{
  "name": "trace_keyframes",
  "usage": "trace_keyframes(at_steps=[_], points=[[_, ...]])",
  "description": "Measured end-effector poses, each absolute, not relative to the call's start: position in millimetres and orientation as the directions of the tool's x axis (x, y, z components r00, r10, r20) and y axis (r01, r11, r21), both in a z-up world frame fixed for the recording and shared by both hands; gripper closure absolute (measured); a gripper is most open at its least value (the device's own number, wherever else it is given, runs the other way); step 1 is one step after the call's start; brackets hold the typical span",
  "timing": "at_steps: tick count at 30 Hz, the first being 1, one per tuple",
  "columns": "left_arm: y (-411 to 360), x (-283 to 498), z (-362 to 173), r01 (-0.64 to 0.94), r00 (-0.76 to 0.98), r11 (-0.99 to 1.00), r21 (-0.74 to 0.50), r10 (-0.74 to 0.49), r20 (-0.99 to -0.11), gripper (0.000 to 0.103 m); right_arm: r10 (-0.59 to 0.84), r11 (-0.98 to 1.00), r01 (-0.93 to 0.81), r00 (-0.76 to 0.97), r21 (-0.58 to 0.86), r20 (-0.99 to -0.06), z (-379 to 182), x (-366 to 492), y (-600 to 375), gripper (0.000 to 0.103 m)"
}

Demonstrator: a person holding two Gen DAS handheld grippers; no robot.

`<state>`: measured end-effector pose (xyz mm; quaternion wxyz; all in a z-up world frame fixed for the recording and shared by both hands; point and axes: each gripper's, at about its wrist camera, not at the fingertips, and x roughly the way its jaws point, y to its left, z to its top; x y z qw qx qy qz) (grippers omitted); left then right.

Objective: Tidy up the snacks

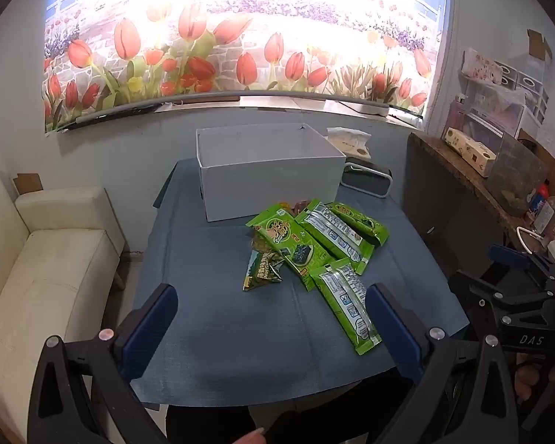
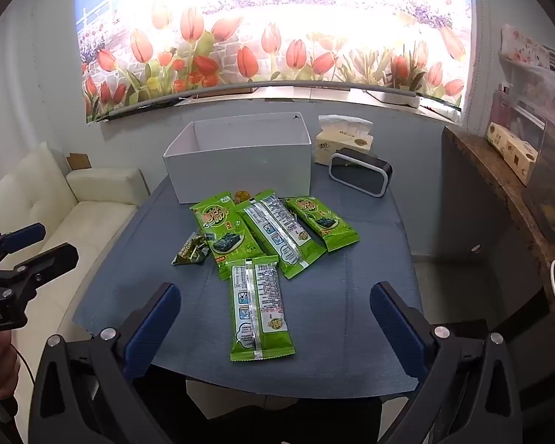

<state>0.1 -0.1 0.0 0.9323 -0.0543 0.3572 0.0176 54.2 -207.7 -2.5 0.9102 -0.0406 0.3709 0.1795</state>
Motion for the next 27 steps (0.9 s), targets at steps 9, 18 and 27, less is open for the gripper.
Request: trace_keyframes(at_steps=[9,18,27], points=[[-1.3,0.4,-4.3,-0.061,0.752,0.995,-0.08,-0.007,-0.659,0.0,0.305,0.932,-0.355,0.645,0.079,-0.701,-3.2,57.7,-207.5,0.0],[-2.3,-0.1,-0.4,-0.062,0.747,0.995,-0.075,-0.004,-0.665,0.0,0.289,0.936,-0.347,0.66,0.059,-0.694,-2.9,55.8,-206.9,0.0],[-4.0,-0.1,-0.5,-0.059,0.745,0.995,-0.075,-0.006,-0.667,0.0,0.295,0.935,-0.348,0.659,0.067,-0.692,-4.2,54.8,-208.3,0.0]])
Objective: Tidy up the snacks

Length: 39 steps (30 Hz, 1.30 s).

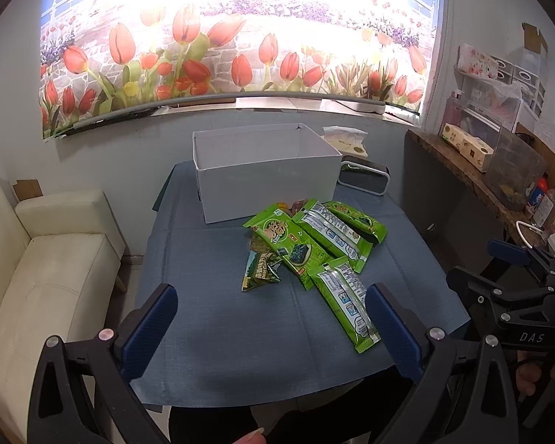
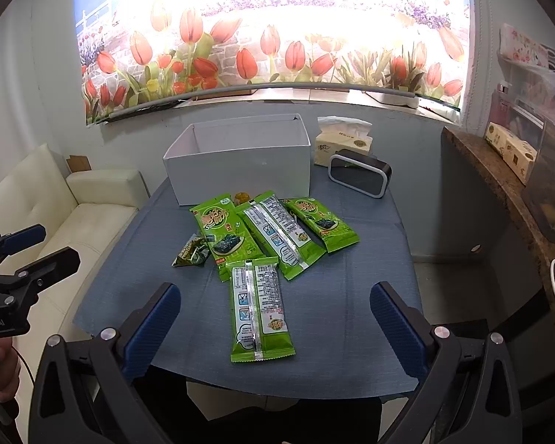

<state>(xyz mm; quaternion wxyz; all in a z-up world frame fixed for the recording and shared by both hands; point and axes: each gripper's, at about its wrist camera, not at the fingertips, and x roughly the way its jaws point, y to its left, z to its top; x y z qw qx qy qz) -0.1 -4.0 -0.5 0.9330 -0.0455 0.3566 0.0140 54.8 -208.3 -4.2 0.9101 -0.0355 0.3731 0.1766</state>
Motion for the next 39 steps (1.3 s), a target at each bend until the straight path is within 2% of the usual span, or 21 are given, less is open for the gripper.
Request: trace_keyframes(at_steps=[39], points=[[-9.3,-0.6,3.1,-0.042,0.748,0.996,-0.074,-0.017,-0.664,0.0,0.301,0.934,-0.348,0.657,0.076,-0.692,-0.8,54.1,-212.0,0.0]])
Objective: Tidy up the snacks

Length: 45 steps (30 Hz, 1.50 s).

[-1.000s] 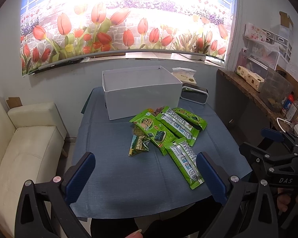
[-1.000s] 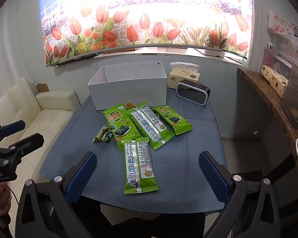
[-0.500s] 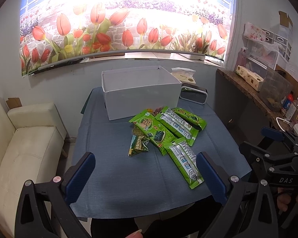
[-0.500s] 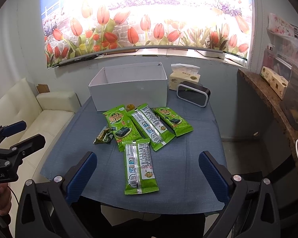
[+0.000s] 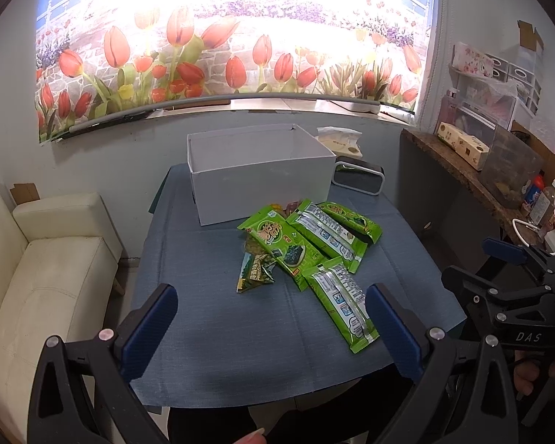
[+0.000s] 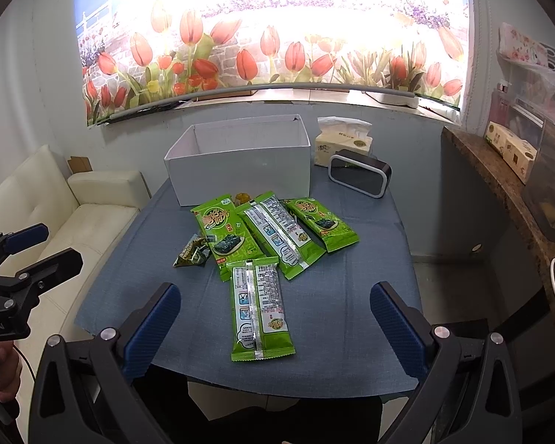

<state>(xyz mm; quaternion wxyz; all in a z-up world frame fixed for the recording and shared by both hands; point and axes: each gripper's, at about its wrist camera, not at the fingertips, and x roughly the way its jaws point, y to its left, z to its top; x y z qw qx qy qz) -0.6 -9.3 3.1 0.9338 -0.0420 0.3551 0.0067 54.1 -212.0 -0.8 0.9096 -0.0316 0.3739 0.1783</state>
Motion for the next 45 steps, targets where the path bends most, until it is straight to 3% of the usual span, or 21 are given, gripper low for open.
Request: trace_keyframes(at_steps=[31,36,45], points=[[-6.2,-2.0,3.6,-0.045,0.748,0.996,-0.078,-0.018,-0.663,0.0,0.305,0.929,-0.364,0.637,0.072,-0.708,-4.9,57.0,-207.6,0.0],[-6.1,-3.4,1.8,-0.048,0.747,0.996,-0.076,-0.015,-0.665,0.0,0.307,0.92,-0.383,0.583,0.08,-0.752,-33.4,74.4,-194.2,0.0],[-0.8,-6.9,-3.6,-0.062,0.738,0.996,-0.062,0.004,-0.674,0.0,0.242,0.894,-0.448,0.445,0.019,-0.862,-136.4,126.5,-152.4,0.0]])
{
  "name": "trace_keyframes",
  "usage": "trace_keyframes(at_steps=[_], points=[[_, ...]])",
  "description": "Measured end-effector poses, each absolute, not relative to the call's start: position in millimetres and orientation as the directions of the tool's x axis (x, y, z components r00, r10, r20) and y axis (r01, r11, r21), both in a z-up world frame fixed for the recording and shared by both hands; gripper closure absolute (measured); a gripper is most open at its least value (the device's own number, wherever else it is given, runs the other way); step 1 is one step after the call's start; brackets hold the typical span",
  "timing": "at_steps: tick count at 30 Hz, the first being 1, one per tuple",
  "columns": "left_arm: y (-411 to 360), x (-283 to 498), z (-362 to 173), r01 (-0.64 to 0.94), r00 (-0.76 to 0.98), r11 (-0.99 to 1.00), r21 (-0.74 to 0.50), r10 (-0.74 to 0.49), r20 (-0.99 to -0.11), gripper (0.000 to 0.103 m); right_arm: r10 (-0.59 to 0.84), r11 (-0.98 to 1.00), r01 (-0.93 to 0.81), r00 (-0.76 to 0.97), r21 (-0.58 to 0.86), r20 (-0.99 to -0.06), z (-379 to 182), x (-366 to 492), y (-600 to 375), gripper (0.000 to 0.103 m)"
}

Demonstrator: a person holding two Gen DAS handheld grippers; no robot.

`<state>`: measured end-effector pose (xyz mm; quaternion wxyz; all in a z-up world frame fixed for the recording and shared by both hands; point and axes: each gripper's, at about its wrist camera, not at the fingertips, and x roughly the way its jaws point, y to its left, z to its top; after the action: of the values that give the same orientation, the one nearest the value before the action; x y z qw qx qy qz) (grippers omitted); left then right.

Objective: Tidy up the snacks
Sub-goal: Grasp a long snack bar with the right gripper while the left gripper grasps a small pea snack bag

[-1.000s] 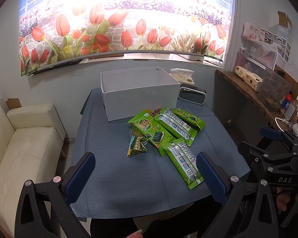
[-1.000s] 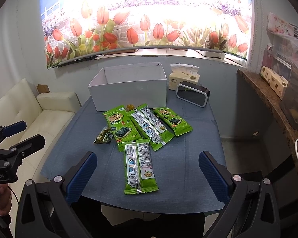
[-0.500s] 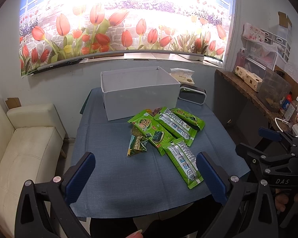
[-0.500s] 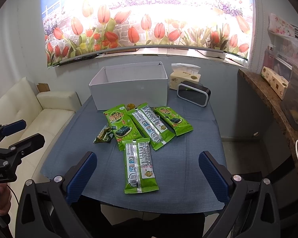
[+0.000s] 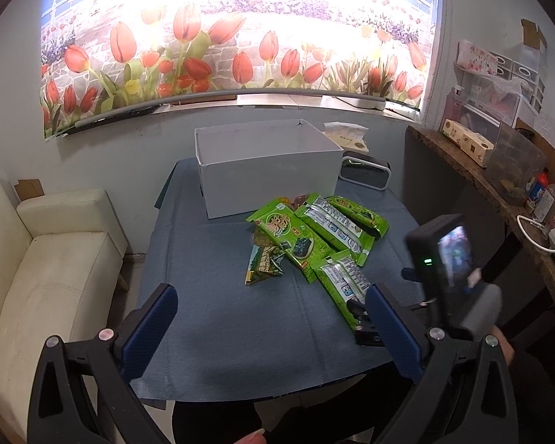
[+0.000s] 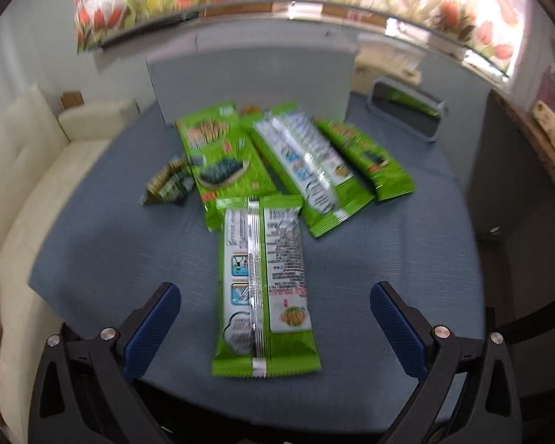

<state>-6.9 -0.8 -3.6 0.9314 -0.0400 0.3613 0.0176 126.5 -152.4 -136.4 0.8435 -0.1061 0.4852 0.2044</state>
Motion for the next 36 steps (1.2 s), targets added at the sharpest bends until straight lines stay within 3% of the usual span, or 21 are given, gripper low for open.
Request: trace_keyframes(at_steps=[6,8,12,13,17,26,36], points=[[7.2,-8.7,-9.4,-0.084,0.726,0.995,-0.051,0.026,-0.687,0.0,0.22,0.883,-0.47,0.398,0.008,-0.891,-166.8,139.2,-138.8,0.003],[9.6,-8.5,-10.9,-0.095,0.724,0.994,-0.049,0.035,-0.689,0.0,0.212,0.88,-0.474,0.389,0.003,-0.896,-171.4,140.5,-136.0,0.013],[12.9,-5.9,-14.7,-0.103,0.715,0.993,-0.055,0.035,-0.698,0.0,0.237,0.881,-0.472,0.38,0.032,-0.894,-174.3,143.8,-135.7,0.022],[12.9,-5.3,-15.5,-0.103,0.714,0.993,-0.054,0.036,-0.699,0.0,0.243,0.878,-0.478,0.382,0.034,-0.892,-172.9,143.8,-136.4,0.03],[11.2,-2.6,-19.2,-0.087,0.711,0.994,-0.06,0.02,-0.703,0.0,0.258,0.865,-0.5,0.371,0.043,-0.892,-170.7,141.7,-137.2,0.036],[12.9,28.1,-41.9,-0.042,0.7,0.996,-0.075,-0.024,-0.713,0.0,0.305,0.854,-0.519,0.444,0.036,-0.843,-127.7,108.0,-155.7,0.036],[9.4,118.4,-128.7,-0.001,0.609,1.0,-0.02,-0.015,-0.793,0.0,0.334,0.885,-0.458,0.512,0.078,-0.792,-74.9,73.7,-200.9,0.036]])
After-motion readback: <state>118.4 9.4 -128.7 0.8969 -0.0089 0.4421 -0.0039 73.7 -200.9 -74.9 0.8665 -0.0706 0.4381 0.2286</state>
